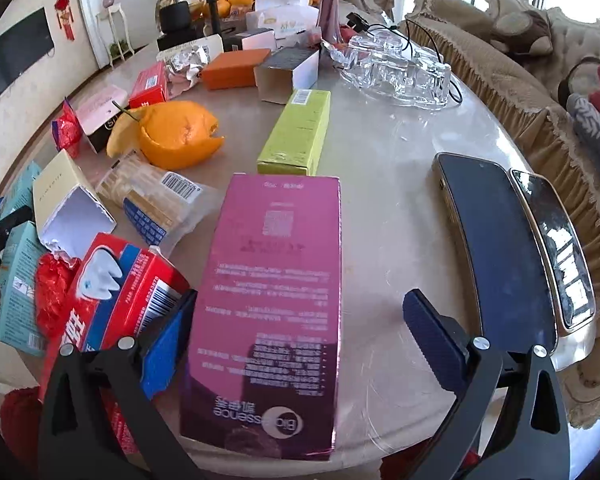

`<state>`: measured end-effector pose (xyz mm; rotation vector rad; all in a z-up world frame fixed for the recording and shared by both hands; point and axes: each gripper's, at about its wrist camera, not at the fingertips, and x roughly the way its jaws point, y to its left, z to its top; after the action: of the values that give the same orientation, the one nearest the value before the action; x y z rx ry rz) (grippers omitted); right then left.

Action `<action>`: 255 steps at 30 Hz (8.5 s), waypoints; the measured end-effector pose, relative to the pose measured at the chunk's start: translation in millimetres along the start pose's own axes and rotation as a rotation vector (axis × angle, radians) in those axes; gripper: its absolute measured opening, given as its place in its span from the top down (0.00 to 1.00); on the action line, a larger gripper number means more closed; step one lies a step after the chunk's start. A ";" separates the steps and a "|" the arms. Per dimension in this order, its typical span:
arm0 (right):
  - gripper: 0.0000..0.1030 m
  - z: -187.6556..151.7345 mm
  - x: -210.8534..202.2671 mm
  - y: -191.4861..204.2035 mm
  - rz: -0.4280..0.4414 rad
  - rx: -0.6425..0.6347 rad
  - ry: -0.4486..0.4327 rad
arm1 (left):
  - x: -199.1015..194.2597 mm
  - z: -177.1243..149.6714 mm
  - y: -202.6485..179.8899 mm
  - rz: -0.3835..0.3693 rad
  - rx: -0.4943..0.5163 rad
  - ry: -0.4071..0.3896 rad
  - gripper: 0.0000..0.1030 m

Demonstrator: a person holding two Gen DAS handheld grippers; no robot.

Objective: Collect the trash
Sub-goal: 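Grasp the teal bear-print box with the left tool while the right tool grasps the pink box, then carry both boxes over the wastebasket and open both tools to drop them, then grasp the teal box with the left tool while the right tool grasps the red toothpaste box, then lower both boxes over the wastebasket and open both tools, then grasp the cream KIMTRUE box with the left tool while the right tool grasps the yellow-green box, then carry both boxes over the wastebasket and open both tools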

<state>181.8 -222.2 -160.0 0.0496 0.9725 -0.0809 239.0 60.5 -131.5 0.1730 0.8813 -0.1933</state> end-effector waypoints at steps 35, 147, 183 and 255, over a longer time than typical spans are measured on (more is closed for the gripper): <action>0.47 -115.6 -125.4 7.0 0.413 0.095 0.238 | -138.2 -125.5 -106.7 -0.334 -0.031 0.245 0.54; 0.37 -179.5 38.0 47.1 0.240 0.047 0.550 | -0.7 -222.2 -129.5 -0.218 -0.208 0.616 0.37; 0.32 74.7 10.4 -16.8 0.172 -0.029 -0.095 | 0.6 56.4 -106.2 0.205 -0.788 0.190 0.22; 0.48 -182.5 41.6 52.1 0.215 0.004 0.536 | 10.4 -201.6 -131.8 -0.194 -0.150 0.478 0.39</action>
<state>59.7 -158.0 -296.7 0.1865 1.4955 0.1359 63.5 -22.0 -274.8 -0.0102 1.3852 -0.2710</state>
